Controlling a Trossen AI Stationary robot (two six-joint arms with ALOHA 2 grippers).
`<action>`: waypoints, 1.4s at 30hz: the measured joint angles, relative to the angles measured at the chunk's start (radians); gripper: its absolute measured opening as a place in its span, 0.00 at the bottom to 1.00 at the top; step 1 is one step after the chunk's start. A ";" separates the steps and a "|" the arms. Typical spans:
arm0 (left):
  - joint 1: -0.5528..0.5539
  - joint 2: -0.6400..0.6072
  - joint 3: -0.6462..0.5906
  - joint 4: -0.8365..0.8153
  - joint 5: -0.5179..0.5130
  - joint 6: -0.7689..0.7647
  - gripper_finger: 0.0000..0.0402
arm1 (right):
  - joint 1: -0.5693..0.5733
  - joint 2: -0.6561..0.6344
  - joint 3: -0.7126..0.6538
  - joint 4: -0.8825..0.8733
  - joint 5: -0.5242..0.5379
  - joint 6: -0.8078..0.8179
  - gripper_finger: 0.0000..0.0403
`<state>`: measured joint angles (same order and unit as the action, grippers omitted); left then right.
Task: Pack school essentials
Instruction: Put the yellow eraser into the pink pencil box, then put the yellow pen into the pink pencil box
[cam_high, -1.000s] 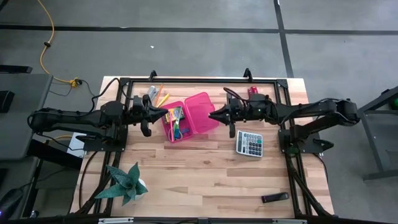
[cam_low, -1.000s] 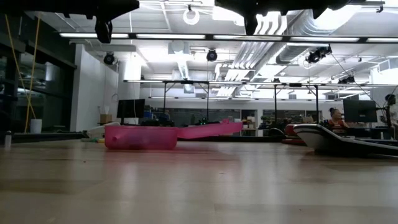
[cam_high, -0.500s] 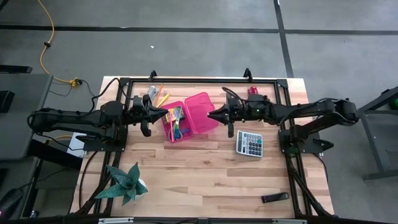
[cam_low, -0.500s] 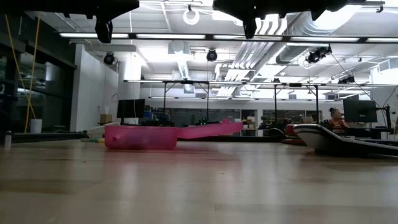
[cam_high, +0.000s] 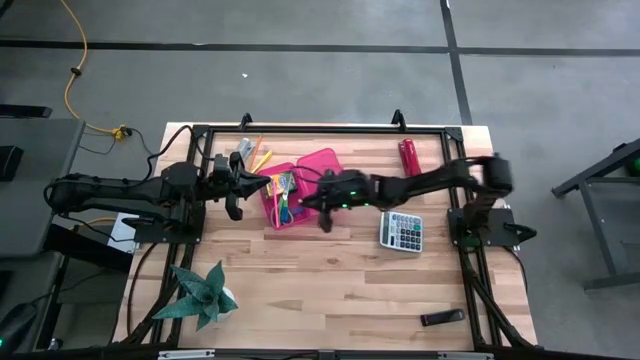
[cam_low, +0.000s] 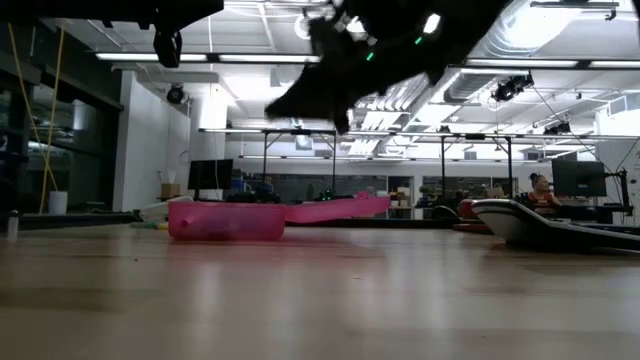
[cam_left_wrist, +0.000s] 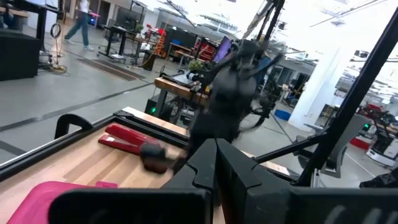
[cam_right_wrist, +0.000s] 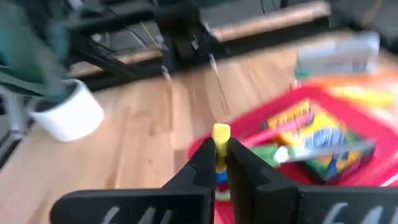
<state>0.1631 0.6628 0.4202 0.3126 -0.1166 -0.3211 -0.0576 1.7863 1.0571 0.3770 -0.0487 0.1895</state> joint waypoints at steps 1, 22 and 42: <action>0.000 0.000 0.000 0.000 0.000 0.000 0.00 | -0.003 0.036 0.019 -0.008 0.000 0.022 0.02; 0.000 0.000 0.000 -0.001 -0.030 0.000 0.00 | -0.028 0.250 0.127 -0.114 -0.004 0.172 0.19; 0.000 0.000 -0.001 -0.003 -0.031 0.018 0.00 | -0.086 -0.283 -0.055 -0.303 0.013 -0.045 0.37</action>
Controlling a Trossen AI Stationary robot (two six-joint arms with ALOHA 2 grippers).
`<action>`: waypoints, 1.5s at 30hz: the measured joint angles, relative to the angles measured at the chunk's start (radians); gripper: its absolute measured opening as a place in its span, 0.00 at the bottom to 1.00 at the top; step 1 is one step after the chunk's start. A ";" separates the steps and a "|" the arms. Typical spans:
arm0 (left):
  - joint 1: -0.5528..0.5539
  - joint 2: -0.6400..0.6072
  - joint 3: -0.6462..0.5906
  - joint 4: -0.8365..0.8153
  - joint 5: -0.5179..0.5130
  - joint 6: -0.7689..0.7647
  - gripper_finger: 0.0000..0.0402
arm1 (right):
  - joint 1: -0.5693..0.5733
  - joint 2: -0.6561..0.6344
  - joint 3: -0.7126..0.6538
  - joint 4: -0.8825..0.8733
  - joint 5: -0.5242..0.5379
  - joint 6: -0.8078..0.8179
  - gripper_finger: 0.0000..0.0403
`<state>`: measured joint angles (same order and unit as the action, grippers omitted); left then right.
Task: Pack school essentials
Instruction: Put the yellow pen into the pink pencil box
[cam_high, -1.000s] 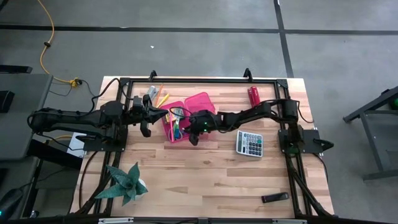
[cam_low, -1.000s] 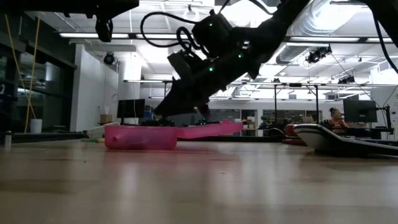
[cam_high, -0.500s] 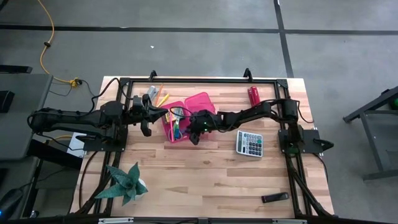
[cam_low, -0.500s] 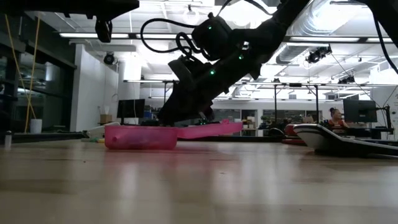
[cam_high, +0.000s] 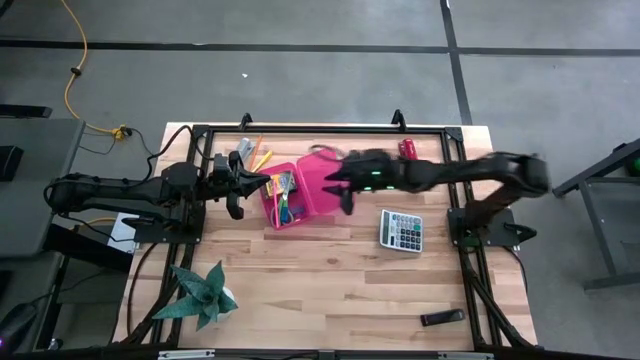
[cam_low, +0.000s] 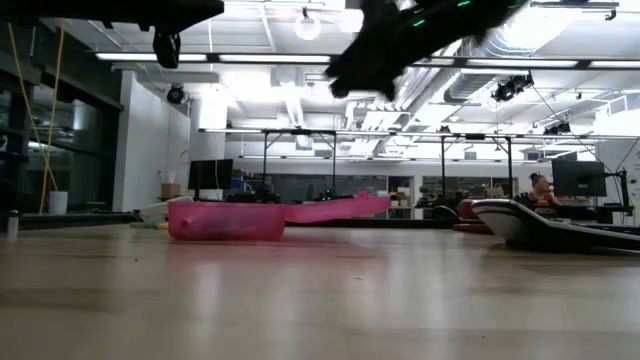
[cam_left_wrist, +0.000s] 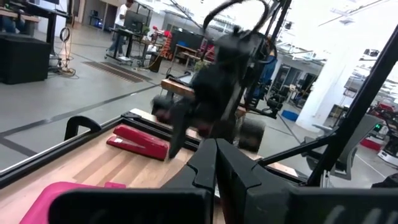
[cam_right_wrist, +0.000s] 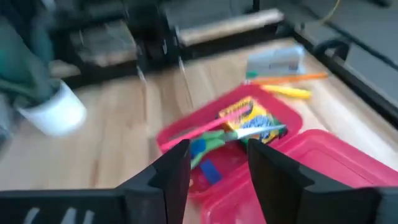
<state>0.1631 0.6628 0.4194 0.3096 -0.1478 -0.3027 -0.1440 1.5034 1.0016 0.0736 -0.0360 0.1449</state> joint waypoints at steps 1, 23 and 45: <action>0.000 0.000 0.000 0.000 -0.001 0.000 0.00 | 0.000 -0.057 -0.049 0.033 0.002 0.020 0.37; 0.002 0.000 0.000 0.002 -0.021 0.034 0.00 | 0.060 -0.484 -0.448 0.524 0.006 0.034 0.33; 0.003 0.022 0.035 -0.043 -0.131 -0.054 0.01 | 0.060 -0.483 -0.433 0.326 0.000 0.057 0.00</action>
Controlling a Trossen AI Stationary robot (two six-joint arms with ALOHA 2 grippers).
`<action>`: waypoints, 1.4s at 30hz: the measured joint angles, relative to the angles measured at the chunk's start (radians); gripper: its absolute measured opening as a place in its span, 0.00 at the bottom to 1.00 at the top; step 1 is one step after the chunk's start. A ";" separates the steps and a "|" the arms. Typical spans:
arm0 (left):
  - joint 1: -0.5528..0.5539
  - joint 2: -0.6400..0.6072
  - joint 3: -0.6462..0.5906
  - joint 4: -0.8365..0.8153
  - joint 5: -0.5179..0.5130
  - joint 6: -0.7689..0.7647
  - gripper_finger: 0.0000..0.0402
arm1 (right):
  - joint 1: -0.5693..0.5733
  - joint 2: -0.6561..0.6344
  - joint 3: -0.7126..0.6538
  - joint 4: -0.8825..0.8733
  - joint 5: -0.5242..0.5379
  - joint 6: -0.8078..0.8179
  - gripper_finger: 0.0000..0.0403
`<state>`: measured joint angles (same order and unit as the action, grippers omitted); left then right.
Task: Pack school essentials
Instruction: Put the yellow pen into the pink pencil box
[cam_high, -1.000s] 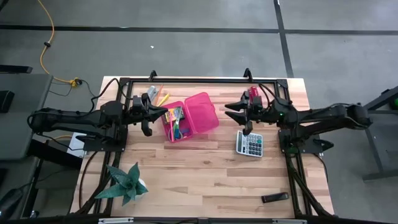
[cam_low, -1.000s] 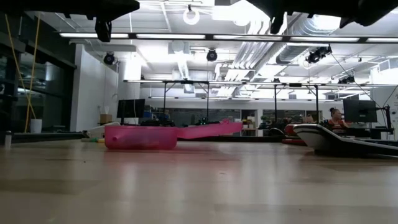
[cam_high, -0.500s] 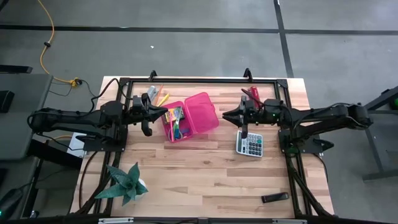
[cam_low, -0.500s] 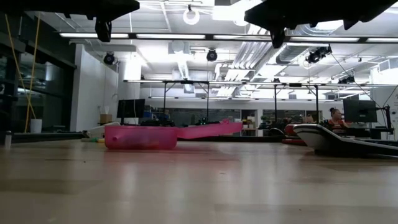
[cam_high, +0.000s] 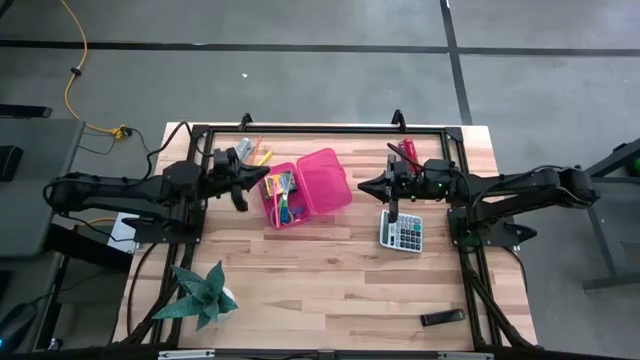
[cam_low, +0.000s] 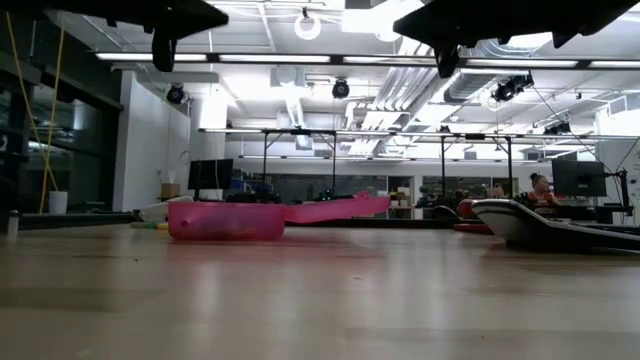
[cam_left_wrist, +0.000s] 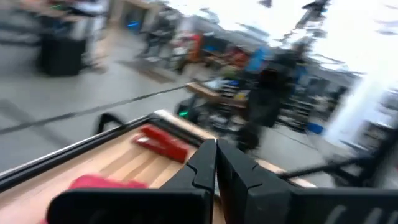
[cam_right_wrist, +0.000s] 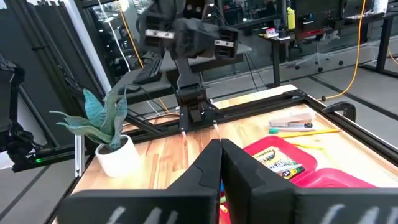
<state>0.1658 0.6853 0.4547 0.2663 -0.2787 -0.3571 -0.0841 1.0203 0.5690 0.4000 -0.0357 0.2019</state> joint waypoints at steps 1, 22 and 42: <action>0.004 0.015 0.026 -0.046 -0.036 -0.017 0.01 | 0.000 0.000 0.000 0.000 0.000 0.000 0.00; 0.699 0.851 0.572 -0.943 0.299 0.001 0.42 | 0.000 0.000 0.000 -0.024 0.014 0.063 0.00; 0.650 1.020 0.575 -1.002 0.225 0.054 0.41 | 0.000 0.000 0.000 -0.061 0.014 0.061 0.00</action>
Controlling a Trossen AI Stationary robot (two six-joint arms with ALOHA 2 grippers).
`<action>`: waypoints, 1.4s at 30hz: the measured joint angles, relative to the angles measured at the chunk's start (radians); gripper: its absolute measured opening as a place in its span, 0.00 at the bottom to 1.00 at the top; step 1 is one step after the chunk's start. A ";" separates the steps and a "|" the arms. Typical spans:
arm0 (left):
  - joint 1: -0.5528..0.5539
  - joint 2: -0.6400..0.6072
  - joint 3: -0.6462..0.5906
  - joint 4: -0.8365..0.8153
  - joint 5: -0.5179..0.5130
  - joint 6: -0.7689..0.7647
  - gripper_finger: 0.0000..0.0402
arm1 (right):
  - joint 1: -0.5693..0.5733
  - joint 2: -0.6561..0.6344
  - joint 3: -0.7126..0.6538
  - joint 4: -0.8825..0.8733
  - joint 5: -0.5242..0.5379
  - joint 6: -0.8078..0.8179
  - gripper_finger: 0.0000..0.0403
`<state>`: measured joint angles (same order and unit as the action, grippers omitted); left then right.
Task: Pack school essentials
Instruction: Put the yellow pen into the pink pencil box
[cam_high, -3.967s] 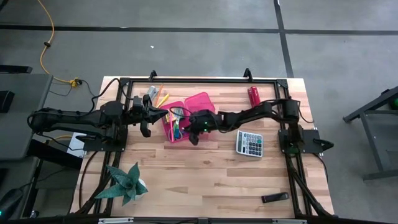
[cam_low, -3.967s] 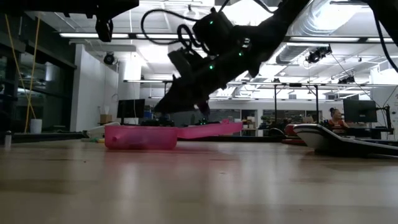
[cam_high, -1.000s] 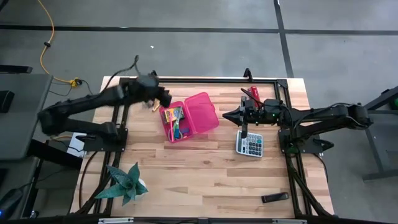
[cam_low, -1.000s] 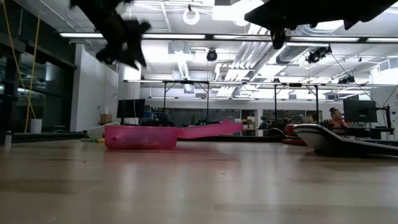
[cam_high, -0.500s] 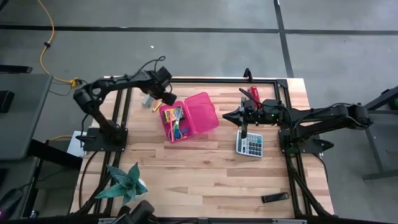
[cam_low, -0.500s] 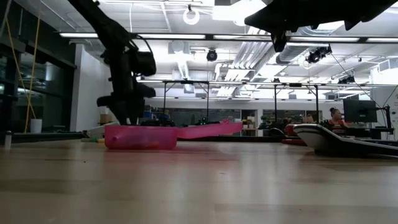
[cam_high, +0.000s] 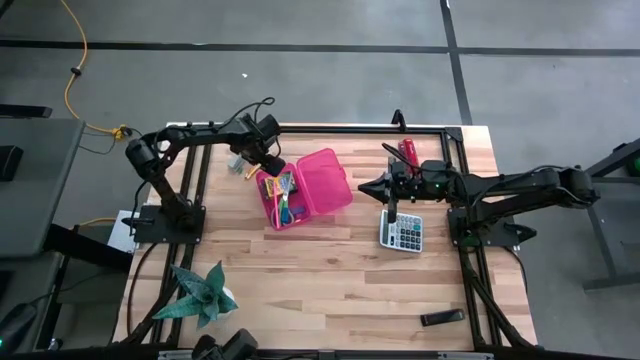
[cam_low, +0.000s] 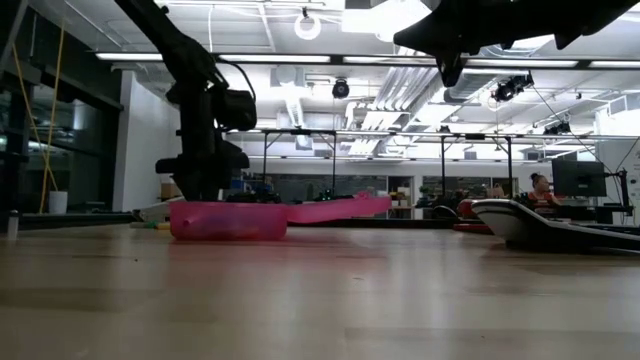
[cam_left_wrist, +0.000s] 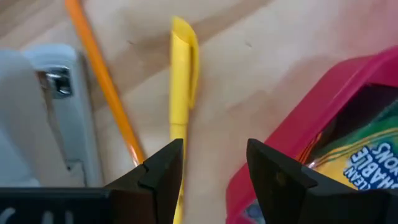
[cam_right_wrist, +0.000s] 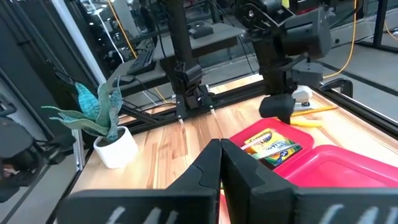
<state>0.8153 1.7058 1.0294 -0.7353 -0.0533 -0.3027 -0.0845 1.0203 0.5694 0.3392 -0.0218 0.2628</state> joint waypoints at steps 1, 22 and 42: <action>-0.008 0.000 0.000 -0.007 0.000 0.000 0.41 | 0.000 0.000 0.000 -0.003 0.001 -0.001 0.00; 0.018 0.028 0.000 -0.003 -0.080 0.020 0.41 | 0.000 0.000 0.000 -0.006 0.033 0.002 0.00; 0.025 0.105 0.001 0.021 -0.056 0.052 0.30 | 0.000 0.000 0.000 -0.006 0.033 0.032 0.00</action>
<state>0.8406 1.8103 1.0302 -0.7147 -0.1089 -0.2504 -0.0845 1.0206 0.5697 0.3328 0.0113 0.2951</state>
